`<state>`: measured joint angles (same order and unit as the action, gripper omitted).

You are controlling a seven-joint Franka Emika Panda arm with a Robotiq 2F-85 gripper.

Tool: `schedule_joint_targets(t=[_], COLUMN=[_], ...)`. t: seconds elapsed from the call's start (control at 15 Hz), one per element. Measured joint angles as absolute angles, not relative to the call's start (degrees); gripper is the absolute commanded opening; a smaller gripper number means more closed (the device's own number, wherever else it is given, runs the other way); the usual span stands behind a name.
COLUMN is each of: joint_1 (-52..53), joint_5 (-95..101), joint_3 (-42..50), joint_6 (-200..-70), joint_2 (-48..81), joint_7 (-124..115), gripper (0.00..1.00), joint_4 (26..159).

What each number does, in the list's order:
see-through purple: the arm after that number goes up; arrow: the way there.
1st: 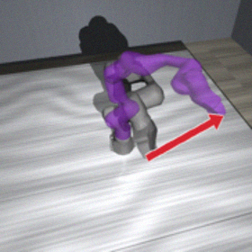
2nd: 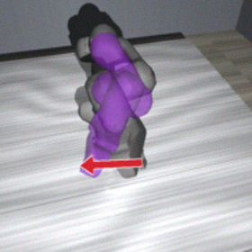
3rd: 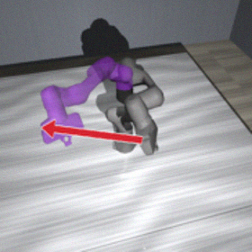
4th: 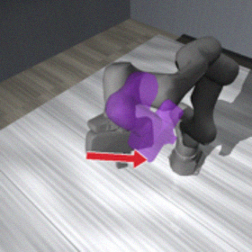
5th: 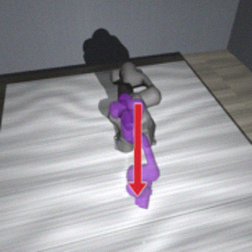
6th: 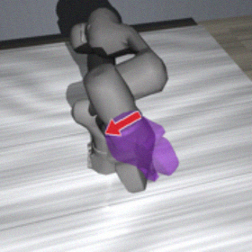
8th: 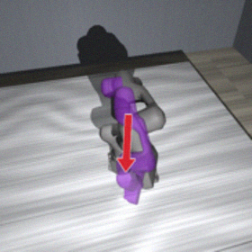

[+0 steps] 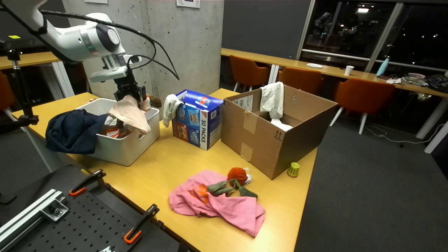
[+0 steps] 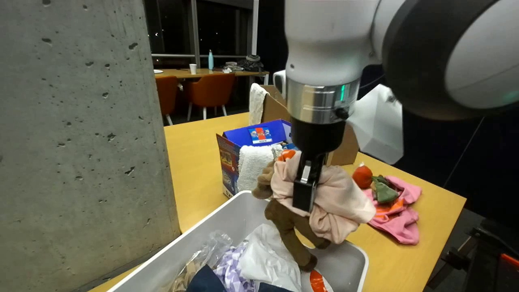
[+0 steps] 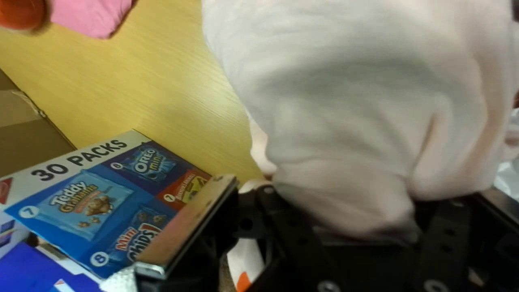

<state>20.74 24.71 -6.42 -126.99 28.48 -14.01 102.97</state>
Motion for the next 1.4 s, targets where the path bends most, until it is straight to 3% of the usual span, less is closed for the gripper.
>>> schedule_joint_targets(t=[0.13, 0.2, 0.27, 0.47, 0.93, 1.4], joint_1=[21.6, 22.2, 22.8, 24.3, 25.3, 23.5], joint_5=[24.7, 24.7, 24.7, 24.7, 24.8, 25.5], joint_3=[-6.4, -6.4, -6.4, -6.2, -5.8, -3.6], joint_6=[-126.1, -125.2, -124.5, -122.4, -121.7, -126.0], joint_2=[33.5, 35.7, 37.7, 41.4, 38.7, 27.3], joint_7=[-12.1, -11.3, -10.6, -9.0, -8.6, -12.0], gripper=[0.02, 0.12, 0.34, 0.45, 0.96, 1.00], joint_4=[98.0, 95.6, 93.3, 87.9, 85.3, 94.9])
